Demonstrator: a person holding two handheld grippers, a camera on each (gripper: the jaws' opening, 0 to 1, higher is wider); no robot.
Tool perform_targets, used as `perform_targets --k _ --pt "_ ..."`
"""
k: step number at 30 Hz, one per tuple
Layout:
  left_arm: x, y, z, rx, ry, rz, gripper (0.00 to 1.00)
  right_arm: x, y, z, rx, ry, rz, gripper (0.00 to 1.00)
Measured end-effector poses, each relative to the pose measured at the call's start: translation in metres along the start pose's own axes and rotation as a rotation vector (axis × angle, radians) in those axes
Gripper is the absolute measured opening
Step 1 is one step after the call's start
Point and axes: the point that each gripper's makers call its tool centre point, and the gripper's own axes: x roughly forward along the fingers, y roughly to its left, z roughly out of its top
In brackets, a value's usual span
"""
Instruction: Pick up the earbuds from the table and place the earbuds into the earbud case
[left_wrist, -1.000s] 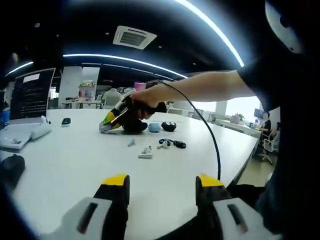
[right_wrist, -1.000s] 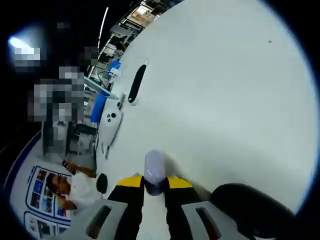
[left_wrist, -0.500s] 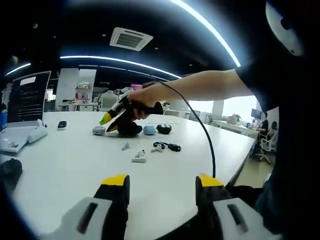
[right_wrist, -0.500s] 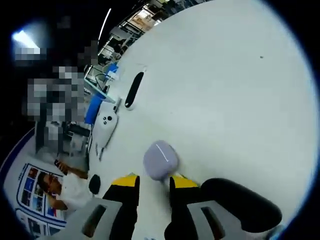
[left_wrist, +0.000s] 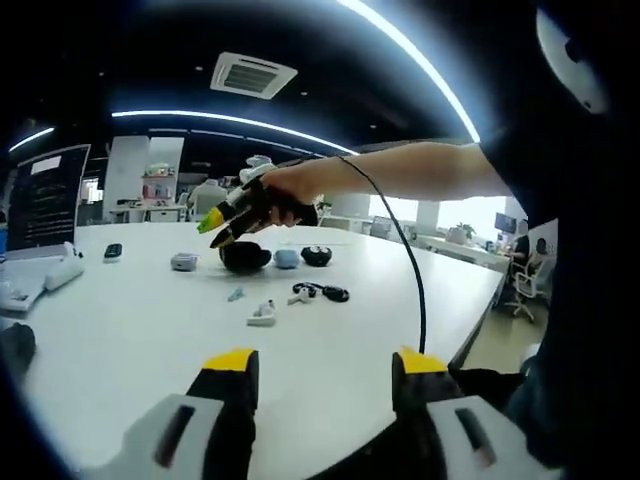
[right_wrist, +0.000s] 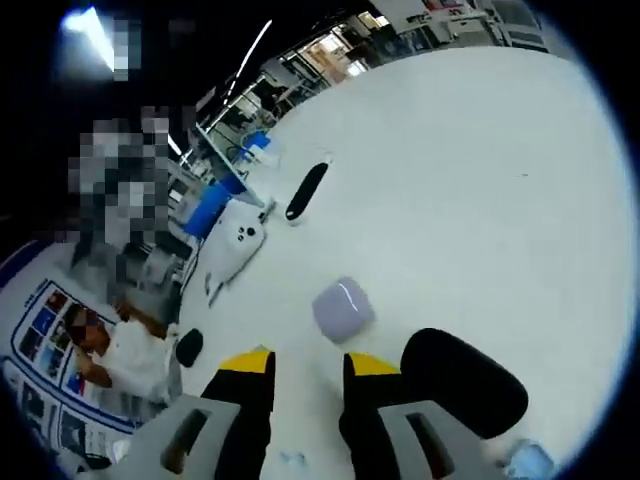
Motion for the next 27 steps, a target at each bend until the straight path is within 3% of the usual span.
perform_targets --k 3,9,20,27 --pt "0.006 -0.002 -0.002 -0.022 0.019 -0.005 0.55 -0.015 0.000 -0.001 -0.082 -0.032 -0.012 0.25" --pt "0.016 -0.005 0.000 -0.025 0.045 -0.018 0.56 -0.055 0.010 -0.024 -0.182 -0.116 -0.027 0.26" --pt "0.031 0.002 0.018 -0.025 0.059 0.003 0.57 -0.139 0.036 -0.090 -0.367 -0.279 -0.058 0.26" --pt "0.043 0.001 0.028 -0.040 0.060 -0.003 0.58 -0.184 0.036 -0.139 -0.441 -0.378 -0.131 0.28"
